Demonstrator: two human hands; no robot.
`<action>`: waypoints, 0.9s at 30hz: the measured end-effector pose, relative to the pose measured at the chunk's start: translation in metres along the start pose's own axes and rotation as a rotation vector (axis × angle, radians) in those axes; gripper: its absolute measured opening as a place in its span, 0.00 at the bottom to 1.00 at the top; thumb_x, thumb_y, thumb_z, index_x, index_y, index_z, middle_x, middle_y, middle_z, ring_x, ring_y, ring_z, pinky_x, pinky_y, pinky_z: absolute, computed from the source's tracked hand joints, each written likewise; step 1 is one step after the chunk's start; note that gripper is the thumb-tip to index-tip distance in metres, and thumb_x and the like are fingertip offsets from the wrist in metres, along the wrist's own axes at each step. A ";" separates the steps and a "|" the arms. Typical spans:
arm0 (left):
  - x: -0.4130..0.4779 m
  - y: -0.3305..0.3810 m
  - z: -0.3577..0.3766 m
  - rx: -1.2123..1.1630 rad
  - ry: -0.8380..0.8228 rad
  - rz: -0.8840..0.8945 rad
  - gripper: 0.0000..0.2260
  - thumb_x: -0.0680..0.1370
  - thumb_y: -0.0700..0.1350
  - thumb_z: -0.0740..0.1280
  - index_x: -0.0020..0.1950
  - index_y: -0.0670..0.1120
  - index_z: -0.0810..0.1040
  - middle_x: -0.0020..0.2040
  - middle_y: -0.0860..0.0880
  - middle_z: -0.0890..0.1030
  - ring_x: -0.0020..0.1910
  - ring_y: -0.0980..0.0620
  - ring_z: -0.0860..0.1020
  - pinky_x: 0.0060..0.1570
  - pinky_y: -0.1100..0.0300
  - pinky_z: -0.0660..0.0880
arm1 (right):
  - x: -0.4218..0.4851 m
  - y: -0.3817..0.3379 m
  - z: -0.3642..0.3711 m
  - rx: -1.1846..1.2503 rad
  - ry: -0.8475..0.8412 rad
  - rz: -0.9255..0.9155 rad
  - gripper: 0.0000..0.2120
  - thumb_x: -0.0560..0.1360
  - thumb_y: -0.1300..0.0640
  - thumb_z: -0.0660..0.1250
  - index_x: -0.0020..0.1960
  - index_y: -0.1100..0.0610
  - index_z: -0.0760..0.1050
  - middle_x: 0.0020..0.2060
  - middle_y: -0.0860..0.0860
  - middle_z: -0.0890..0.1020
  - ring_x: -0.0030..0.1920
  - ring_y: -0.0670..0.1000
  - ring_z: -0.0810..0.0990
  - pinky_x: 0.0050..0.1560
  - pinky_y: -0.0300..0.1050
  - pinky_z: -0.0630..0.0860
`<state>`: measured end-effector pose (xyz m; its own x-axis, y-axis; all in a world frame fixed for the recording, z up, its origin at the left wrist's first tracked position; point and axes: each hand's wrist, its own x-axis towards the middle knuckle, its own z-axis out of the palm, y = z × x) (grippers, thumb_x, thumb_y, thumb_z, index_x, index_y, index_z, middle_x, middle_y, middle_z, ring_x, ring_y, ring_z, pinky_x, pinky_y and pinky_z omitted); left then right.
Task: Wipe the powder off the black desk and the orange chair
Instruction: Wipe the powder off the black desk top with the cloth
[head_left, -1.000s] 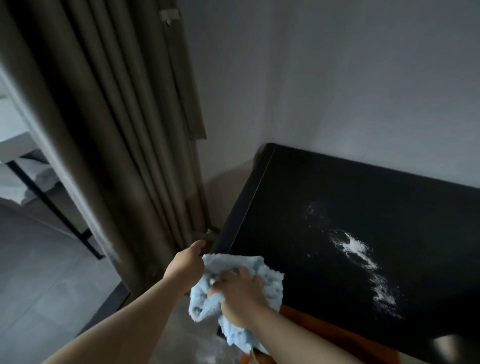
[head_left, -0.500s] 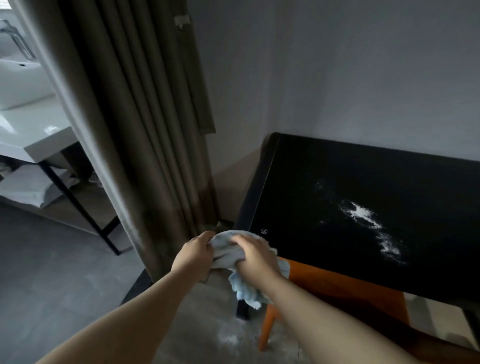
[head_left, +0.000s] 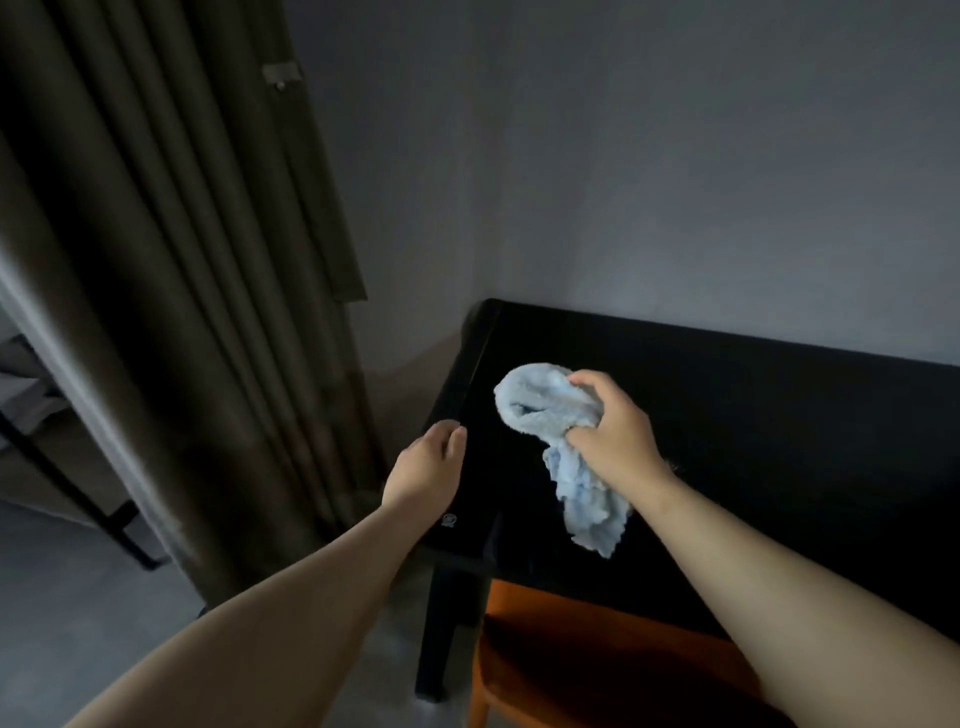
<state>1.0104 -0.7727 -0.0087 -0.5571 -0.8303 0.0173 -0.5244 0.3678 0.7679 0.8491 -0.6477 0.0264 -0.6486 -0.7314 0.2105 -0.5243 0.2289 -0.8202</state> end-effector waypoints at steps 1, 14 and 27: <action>0.011 0.007 0.012 0.027 -0.009 -0.009 0.17 0.81 0.53 0.54 0.68 0.52 0.70 0.60 0.49 0.78 0.54 0.50 0.76 0.48 0.61 0.69 | 0.015 0.008 -0.015 0.001 0.019 -0.008 0.25 0.68 0.69 0.63 0.58 0.45 0.70 0.51 0.40 0.73 0.51 0.42 0.74 0.46 0.32 0.69; 0.093 0.019 0.154 0.554 -0.216 -0.388 0.26 0.80 0.60 0.52 0.76 0.59 0.49 0.78 0.53 0.43 0.76 0.44 0.38 0.70 0.36 0.42 | 0.192 0.172 -0.096 -0.647 -0.005 0.136 0.27 0.75 0.57 0.63 0.72 0.46 0.60 0.71 0.50 0.64 0.68 0.58 0.64 0.59 0.57 0.67; 0.156 0.012 0.176 0.579 -0.193 -0.483 0.24 0.80 0.61 0.49 0.74 0.65 0.44 0.77 0.56 0.41 0.75 0.45 0.35 0.65 0.28 0.42 | 0.294 0.229 -0.021 -0.816 -0.334 0.256 0.27 0.75 0.35 0.47 0.72 0.35 0.48 0.76 0.45 0.44 0.74 0.63 0.46 0.65 0.71 0.56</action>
<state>0.8034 -0.8242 -0.1097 -0.2561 -0.8859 -0.3867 -0.9606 0.1885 0.2044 0.5268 -0.7964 -0.0883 -0.6720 -0.7146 -0.1943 -0.6960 0.6991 -0.1640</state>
